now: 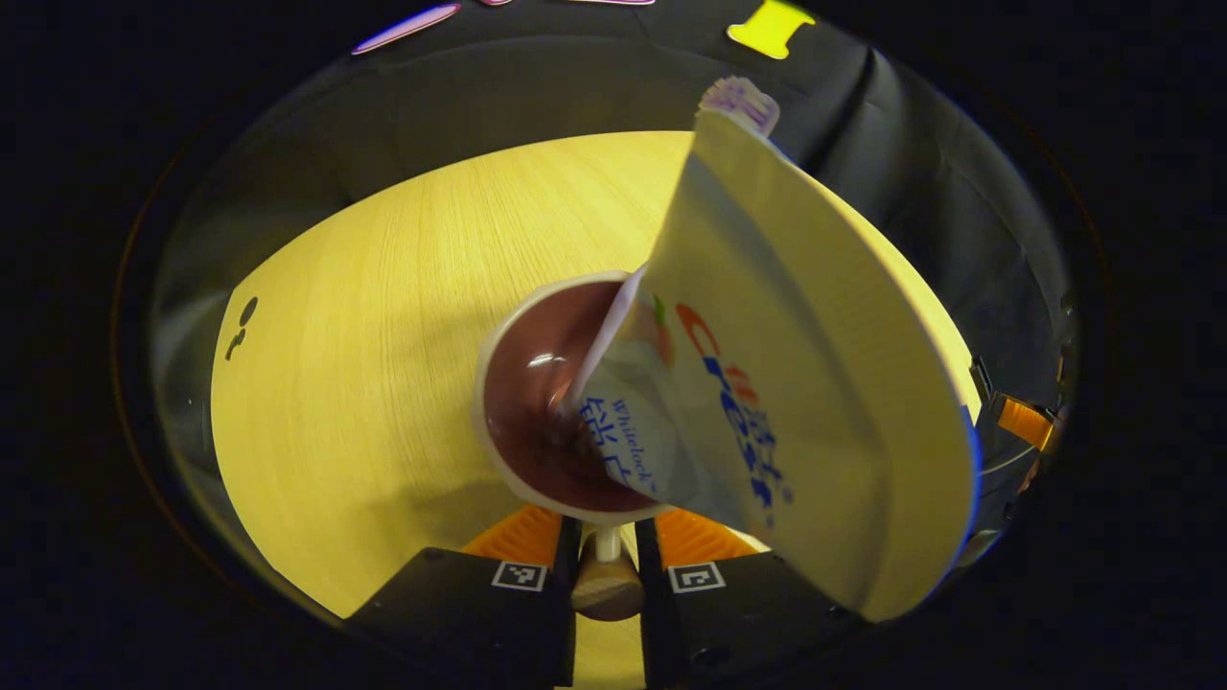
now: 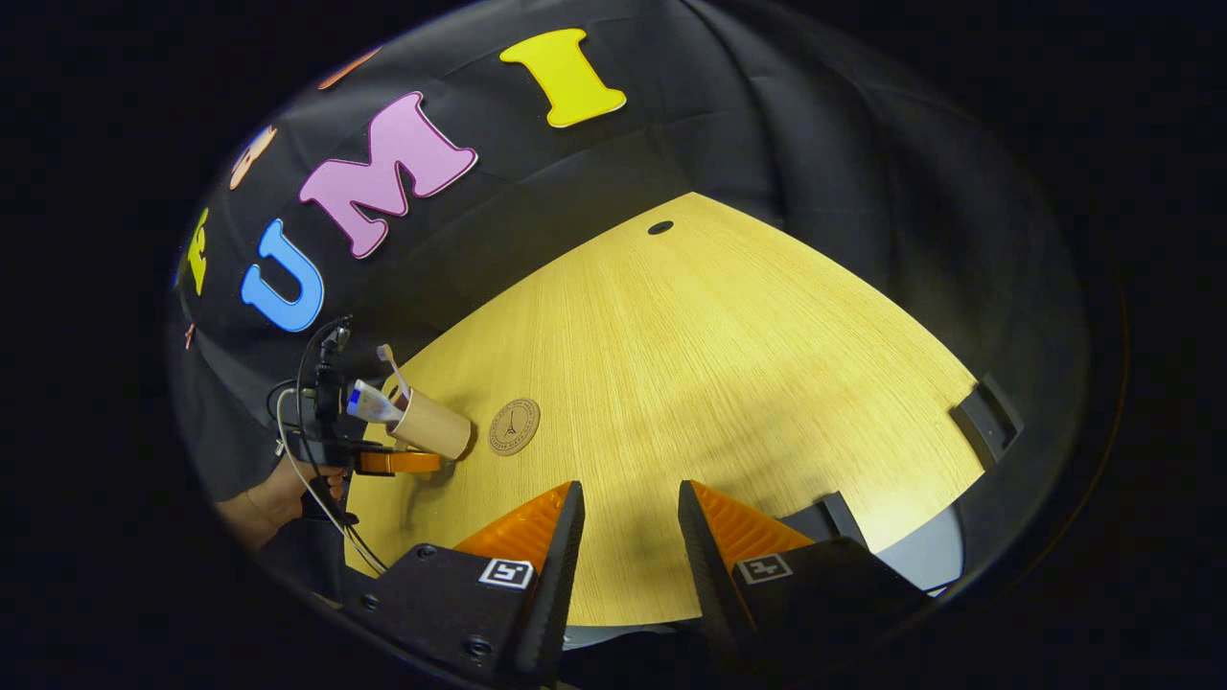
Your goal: Put the toothbrush and toothpaste on the desktop into the cup, then pick up the cup and place it on the coaster on the desktop.
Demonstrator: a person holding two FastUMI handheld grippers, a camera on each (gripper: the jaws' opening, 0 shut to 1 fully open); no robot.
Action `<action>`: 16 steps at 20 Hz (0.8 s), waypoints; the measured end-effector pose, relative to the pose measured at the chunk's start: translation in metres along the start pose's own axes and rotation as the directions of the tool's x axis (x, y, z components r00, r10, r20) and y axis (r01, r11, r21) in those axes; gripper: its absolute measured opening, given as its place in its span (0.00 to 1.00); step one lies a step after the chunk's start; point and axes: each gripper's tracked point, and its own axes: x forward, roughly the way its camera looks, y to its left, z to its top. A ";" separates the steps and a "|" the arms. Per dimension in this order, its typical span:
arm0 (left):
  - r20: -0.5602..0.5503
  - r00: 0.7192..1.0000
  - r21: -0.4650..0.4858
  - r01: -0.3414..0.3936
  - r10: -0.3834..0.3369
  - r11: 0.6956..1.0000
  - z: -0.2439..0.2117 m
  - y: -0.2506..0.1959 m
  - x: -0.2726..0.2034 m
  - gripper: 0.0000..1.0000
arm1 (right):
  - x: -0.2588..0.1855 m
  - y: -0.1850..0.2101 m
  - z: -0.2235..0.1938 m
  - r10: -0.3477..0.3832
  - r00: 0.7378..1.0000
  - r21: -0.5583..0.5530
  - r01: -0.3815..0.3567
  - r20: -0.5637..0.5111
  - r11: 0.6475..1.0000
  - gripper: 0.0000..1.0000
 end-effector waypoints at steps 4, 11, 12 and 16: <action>-0.009 1.000 0.048 0.026 -0.026 0.998 0.004 -0.025 0.004 0.36 | 0.003 -0.003 0.006 0.000 1.000 -0.002 0.000 0.002 1.000 0.61; -0.015 0.998 0.136 0.057 -0.055 0.989 0.029 -0.068 0.019 0.36 | -0.001 -0.029 0.015 -0.022 1.000 0.027 0.021 0.021 0.999 0.62; -0.017 0.998 0.147 0.054 -0.052 0.988 0.031 -0.071 0.020 0.36 | -0.001 -0.032 0.016 -0.025 0.999 0.032 0.024 0.023 0.999 0.62; -0.024 0.998 0.175 0.056 -0.052 0.983 0.037 -0.083 0.027 0.36 | -0.001 -0.043 0.019 -0.036 0.999 0.046 0.035 0.024 0.998 0.62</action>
